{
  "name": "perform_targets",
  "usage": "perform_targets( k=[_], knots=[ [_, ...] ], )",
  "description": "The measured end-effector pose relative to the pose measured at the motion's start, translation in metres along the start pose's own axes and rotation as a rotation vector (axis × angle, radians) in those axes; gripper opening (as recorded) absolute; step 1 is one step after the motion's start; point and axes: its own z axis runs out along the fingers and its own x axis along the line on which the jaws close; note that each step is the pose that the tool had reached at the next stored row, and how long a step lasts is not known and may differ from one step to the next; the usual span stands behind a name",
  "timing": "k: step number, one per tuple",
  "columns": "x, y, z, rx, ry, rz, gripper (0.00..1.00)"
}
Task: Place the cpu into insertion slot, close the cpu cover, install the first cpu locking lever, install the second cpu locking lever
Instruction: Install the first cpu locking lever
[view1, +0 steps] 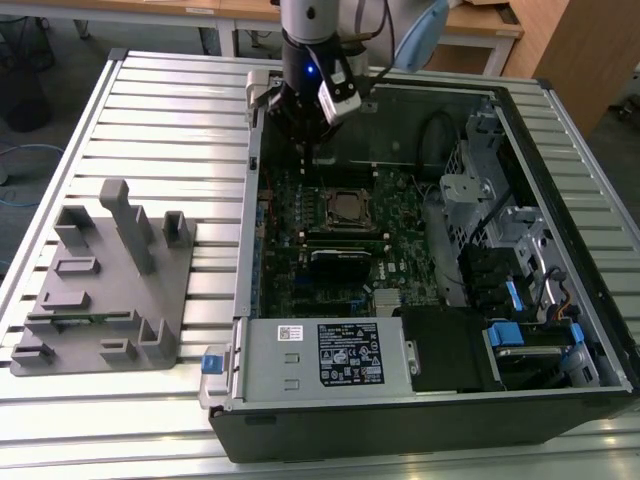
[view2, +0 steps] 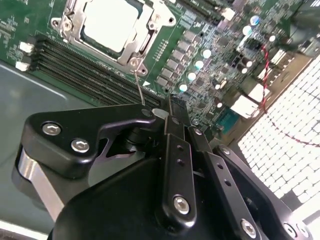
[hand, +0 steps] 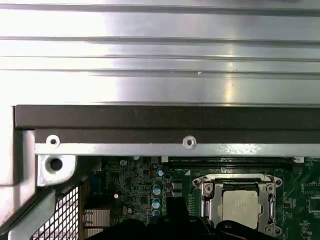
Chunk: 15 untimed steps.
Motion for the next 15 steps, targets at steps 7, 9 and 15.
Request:
perform_targets(
  k=[7,9,15],
  knots=[
    [0.0015,0.0081,0.0045,0.0,0.0,0.001,0.11],
    [0.0015,0.0093,0.0053,0.0,0.0,0.002,0.11],
    [0.0007,0.0128,0.0068,0.0001,0.0,0.003,0.11]
  ],
)
